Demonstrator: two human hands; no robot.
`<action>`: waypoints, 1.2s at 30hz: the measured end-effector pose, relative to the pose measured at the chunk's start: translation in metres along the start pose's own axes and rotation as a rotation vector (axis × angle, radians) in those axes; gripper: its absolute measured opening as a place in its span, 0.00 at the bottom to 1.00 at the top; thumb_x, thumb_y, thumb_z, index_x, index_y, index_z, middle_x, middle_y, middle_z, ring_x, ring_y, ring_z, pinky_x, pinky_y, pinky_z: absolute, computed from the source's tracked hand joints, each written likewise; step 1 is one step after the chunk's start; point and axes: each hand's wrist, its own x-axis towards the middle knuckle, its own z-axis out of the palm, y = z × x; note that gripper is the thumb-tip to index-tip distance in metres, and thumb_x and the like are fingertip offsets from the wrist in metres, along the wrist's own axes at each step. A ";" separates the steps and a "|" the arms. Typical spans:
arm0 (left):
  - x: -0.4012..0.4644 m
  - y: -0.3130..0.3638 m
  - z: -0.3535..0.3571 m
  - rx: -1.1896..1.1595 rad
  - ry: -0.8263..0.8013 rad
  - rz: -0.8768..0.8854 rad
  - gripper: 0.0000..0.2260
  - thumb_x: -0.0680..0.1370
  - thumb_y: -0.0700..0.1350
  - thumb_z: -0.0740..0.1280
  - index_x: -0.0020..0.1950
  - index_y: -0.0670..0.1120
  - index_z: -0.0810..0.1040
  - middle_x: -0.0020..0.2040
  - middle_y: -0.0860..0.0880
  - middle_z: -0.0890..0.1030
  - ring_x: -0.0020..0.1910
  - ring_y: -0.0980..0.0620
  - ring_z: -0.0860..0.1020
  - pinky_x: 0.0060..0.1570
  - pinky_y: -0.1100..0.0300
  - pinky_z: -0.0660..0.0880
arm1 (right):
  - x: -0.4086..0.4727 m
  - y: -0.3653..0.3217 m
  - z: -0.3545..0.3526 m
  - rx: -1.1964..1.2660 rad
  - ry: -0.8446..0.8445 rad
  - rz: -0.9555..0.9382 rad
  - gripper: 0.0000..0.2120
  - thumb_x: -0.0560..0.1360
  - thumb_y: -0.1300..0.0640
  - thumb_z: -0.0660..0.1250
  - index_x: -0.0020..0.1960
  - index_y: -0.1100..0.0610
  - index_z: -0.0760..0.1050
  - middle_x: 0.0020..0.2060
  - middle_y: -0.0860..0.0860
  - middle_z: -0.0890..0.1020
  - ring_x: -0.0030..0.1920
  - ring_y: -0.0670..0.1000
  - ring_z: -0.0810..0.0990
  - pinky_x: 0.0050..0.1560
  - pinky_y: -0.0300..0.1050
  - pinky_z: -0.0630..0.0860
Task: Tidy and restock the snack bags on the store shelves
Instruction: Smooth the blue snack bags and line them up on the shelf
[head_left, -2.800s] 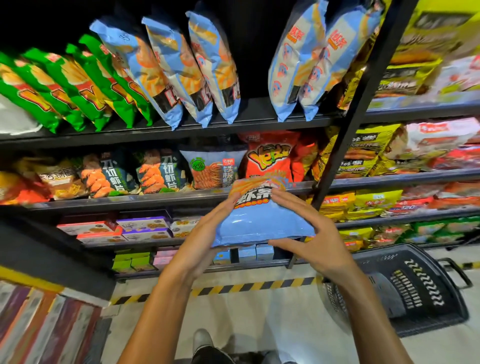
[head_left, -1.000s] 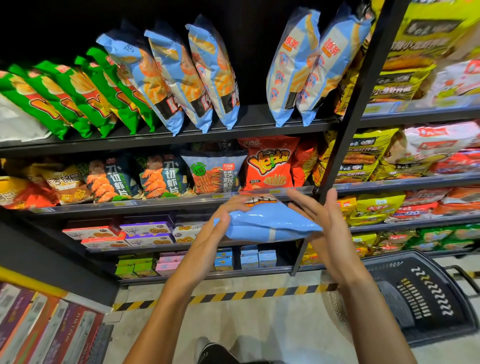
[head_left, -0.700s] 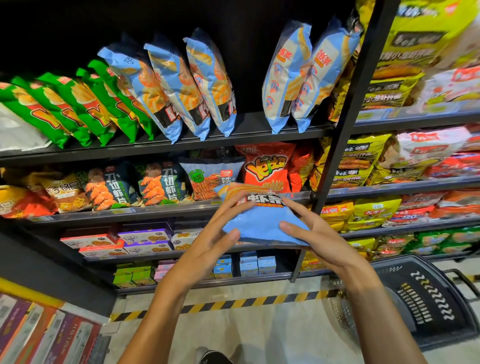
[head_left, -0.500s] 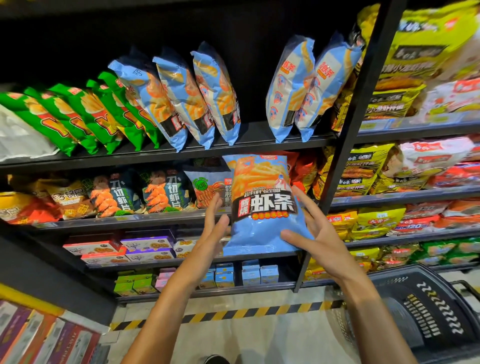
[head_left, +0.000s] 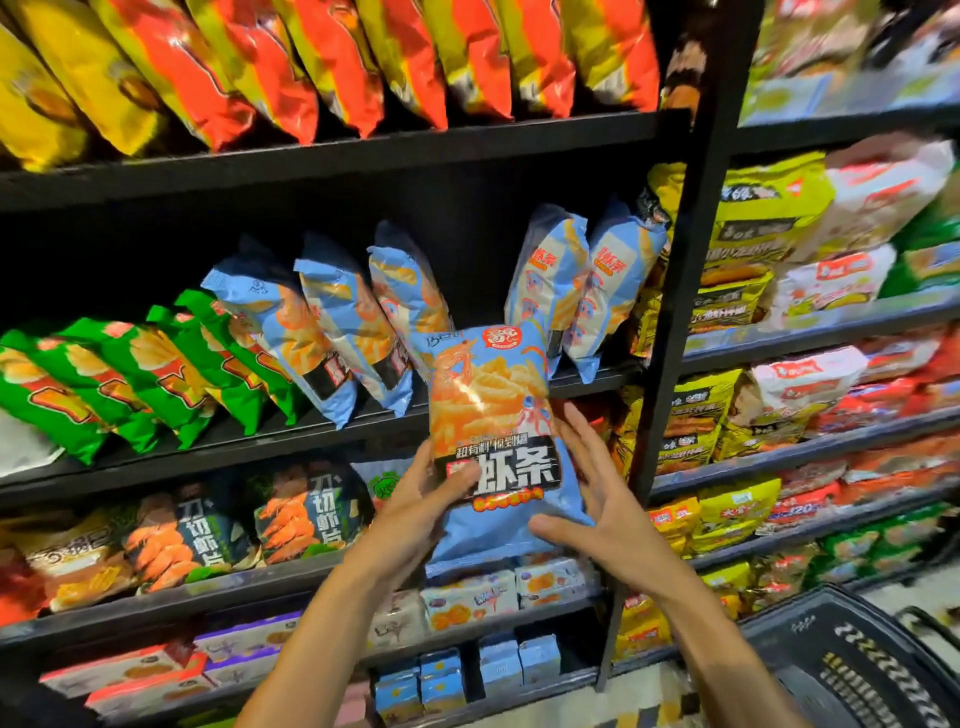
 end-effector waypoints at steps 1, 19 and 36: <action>0.006 0.003 -0.005 0.003 0.002 0.036 0.28 0.77 0.56 0.75 0.74 0.59 0.69 0.66 0.56 0.81 0.65 0.54 0.80 0.70 0.40 0.69 | 0.008 0.000 0.001 -0.012 0.015 0.001 0.50 0.74 0.57 0.79 0.80 0.31 0.50 0.80 0.35 0.59 0.79 0.45 0.64 0.75 0.56 0.70; 0.114 0.049 -0.006 0.245 0.280 0.472 0.37 0.79 0.54 0.70 0.83 0.57 0.53 0.76 0.68 0.62 0.72 0.73 0.62 0.74 0.61 0.63 | 0.182 -0.003 -0.033 -0.327 0.732 -0.075 0.39 0.77 0.51 0.75 0.81 0.46 0.58 0.78 0.45 0.65 0.75 0.50 0.69 0.71 0.53 0.74; 0.218 0.022 0.051 0.448 0.644 0.712 0.40 0.82 0.35 0.67 0.85 0.51 0.45 0.85 0.56 0.47 0.83 0.56 0.48 0.81 0.50 0.56 | 0.221 0.053 -0.025 -0.306 0.951 -0.216 0.34 0.80 0.56 0.72 0.81 0.47 0.61 0.78 0.41 0.63 0.80 0.45 0.60 0.75 0.59 0.69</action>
